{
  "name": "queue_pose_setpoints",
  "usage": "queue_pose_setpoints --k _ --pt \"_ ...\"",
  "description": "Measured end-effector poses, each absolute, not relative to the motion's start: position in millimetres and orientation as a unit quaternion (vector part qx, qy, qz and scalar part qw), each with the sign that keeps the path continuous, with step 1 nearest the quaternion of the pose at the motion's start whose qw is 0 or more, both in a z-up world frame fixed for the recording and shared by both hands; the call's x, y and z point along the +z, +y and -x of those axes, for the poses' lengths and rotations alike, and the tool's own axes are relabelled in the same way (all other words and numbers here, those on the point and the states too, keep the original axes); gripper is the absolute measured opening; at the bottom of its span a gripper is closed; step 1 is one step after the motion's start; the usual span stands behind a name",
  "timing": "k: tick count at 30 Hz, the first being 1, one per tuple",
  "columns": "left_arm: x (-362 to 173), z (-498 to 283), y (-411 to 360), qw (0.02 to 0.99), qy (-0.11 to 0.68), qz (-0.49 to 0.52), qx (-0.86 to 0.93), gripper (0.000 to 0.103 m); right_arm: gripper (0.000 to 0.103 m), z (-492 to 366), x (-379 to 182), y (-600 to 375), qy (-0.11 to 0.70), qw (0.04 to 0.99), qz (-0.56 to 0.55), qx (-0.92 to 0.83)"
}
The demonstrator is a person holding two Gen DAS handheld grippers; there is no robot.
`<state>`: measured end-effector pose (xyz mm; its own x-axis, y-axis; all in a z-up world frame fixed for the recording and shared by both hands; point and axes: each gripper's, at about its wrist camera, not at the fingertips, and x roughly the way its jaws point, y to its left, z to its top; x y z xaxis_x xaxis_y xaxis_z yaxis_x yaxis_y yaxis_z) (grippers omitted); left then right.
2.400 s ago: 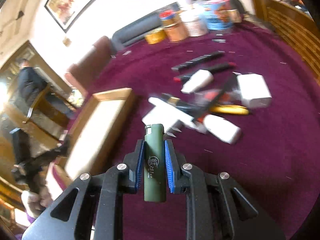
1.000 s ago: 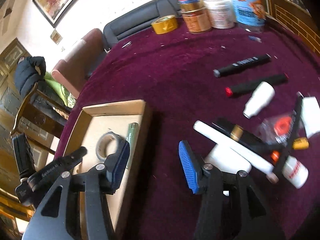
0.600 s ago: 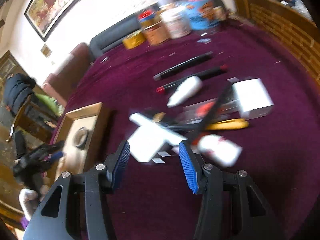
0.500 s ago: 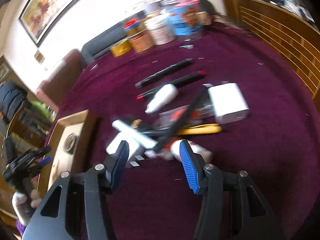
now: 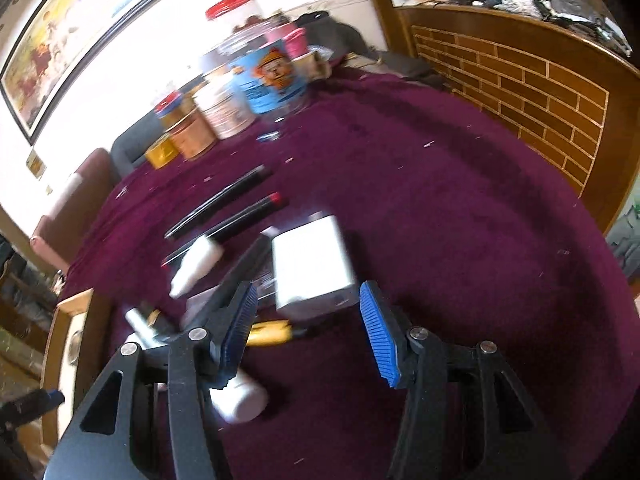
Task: Organize rigid objects
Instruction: 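Grasp the white power adapter with the left gripper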
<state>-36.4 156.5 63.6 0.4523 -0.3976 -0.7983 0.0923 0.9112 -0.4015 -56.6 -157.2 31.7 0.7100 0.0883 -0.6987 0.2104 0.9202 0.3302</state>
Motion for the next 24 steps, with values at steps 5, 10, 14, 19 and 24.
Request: queue_pose_setpoints --k 5,10,14,19,24 --pt "51.9 30.3 115.2 0.839 0.513 0.101 -0.148 0.080 0.052 54.6 19.2 -176.0 0.382 0.893 -0.234 -0.028" --pt "42.2 24.1 78.7 0.871 0.477 -0.018 -0.117 0.079 0.059 51.3 13.7 -180.4 0.393 0.882 -0.258 -0.005" --pt "27.9 14.0 66.3 0.871 0.476 -0.048 -0.112 0.079 0.065 51.1 13.8 -178.2 0.394 0.883 -0.257 0.003" --pt "13.8 -4.7 49.1 0.868 0.480 -0.058 -0.113 0.080 0.066 51.5 12.4 -178.4 0.394 0.883 -0.256 0.006" --pt "12.6 0.4 37.9 0.867 0.476 -0.072 -0.128 0.068 0.069 51.0 12.2 -177.8 0.394 0.883 -0.255 0.008"
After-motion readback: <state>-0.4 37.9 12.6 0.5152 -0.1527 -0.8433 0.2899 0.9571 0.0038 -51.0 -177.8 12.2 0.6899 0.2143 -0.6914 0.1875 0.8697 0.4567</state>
